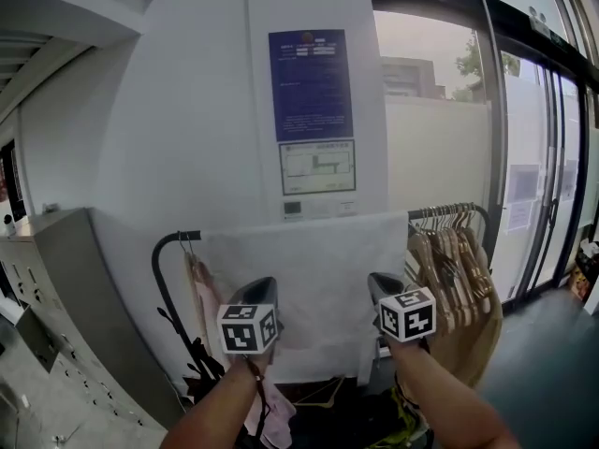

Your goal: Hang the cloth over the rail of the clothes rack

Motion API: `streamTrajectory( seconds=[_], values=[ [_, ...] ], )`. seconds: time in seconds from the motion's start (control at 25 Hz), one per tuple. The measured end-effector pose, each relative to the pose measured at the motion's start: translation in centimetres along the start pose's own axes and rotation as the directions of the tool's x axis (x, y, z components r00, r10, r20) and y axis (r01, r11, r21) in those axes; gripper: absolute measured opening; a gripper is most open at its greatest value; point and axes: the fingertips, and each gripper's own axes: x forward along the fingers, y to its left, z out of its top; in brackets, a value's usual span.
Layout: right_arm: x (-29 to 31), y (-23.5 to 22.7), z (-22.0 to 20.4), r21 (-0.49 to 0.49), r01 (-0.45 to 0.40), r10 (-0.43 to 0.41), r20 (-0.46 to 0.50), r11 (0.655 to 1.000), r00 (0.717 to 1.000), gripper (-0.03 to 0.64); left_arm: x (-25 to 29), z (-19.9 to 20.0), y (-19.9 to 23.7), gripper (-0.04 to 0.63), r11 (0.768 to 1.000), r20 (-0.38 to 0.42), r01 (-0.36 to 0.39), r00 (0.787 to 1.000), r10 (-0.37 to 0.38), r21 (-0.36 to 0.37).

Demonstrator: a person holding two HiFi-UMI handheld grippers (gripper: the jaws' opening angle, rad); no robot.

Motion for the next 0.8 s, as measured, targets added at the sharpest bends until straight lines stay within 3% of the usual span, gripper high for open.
streamTrajectory(
  seconds=[0.28,0.48,0.8],
  values=[
    [0.1,6.5,-3.6,0.064,-0.083,0.083,0.008,0.994,0.997,0.002,-0.3,-5.6,-5.5,0.005,0.997,-0.022,0.044,0.999,-0.045,-0.071],
    [0.8,8.4,-4.6,0.048,-0.109,0.109,-0.002,0.993,0.994,0.0,0.0,-7.4,-6.5,0.005,0.998,-0.031,0.036,0.999,-0.037,-0.045],
    [1.2,8.8,-4.1,0.047,-0.113,0.112,0.021,0.993,0.994,0.0,0.4,-6.5,-6.5,0.005,1.0,-0.018,0.032,0.999,-0.032,0.0]
  ],
)
